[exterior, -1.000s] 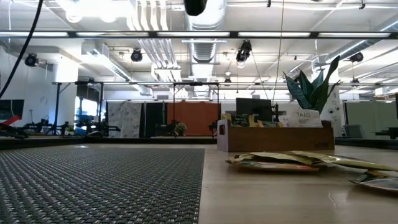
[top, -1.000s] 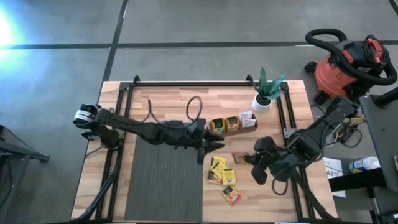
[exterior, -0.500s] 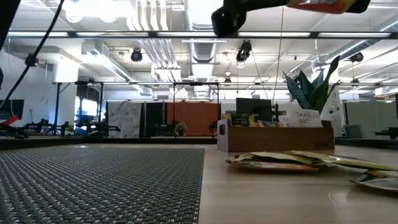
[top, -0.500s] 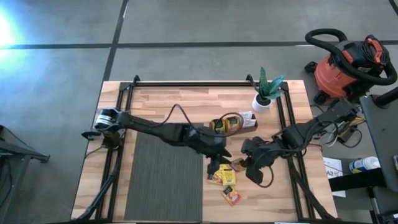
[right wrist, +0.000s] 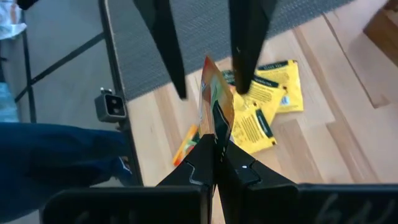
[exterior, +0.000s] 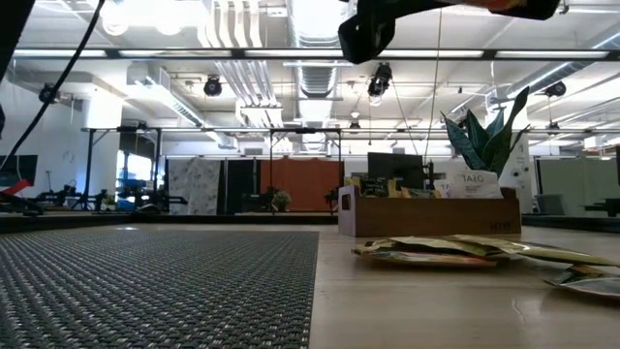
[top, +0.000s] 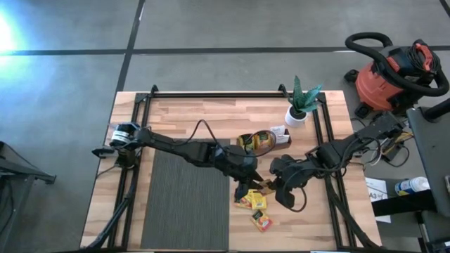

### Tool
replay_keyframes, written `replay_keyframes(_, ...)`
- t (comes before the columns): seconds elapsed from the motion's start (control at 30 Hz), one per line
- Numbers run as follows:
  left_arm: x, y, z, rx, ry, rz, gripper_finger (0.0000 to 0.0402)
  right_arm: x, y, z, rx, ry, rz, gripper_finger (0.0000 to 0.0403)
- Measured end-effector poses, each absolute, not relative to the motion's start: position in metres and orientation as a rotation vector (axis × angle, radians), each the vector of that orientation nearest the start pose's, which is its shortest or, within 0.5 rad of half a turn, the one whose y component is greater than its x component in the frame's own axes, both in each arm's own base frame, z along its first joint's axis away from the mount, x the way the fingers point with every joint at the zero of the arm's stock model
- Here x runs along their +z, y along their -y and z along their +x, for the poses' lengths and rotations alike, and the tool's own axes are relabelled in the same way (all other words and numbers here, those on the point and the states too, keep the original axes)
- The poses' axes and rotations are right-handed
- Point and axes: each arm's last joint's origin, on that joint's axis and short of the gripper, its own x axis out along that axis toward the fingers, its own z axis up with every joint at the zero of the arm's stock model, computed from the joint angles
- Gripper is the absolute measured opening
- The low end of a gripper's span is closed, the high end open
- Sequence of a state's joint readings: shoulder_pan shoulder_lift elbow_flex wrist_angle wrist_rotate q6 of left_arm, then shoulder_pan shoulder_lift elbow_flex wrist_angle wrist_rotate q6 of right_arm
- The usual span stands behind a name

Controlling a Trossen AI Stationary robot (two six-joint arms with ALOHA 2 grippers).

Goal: Pick & Place Tea
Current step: Put the orange tea bag into the left section of the wooden organizer

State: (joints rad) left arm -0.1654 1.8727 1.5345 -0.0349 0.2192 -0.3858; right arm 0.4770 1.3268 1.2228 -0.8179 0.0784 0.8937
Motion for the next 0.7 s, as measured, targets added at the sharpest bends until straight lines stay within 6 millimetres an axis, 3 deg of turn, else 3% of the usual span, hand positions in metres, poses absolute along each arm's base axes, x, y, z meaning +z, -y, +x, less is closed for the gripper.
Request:
replay_keyframes(0.23,0.2882,0.0813,0.4356,-0.353,-0.462,-0.400,0.0127,0.3176,-0.1161,0.2403,-0.056,-0.953,0.575,0.0008)
replay_keyframes(0.5,0.2872,0.0810,0.4359,-0.324,-0.458,-0.377,0.0019,0.3175,-0.1164,0.2400,-0.064,-0.957,0.596,0.0011)
replay_keyframes(0.7,0.2868,0.0802,0.4362,-0.280,-0.447,-0.339,0.0004,0.3191,-0.1154,0.2388,-0.087,-0.946,0.625,0.0047)
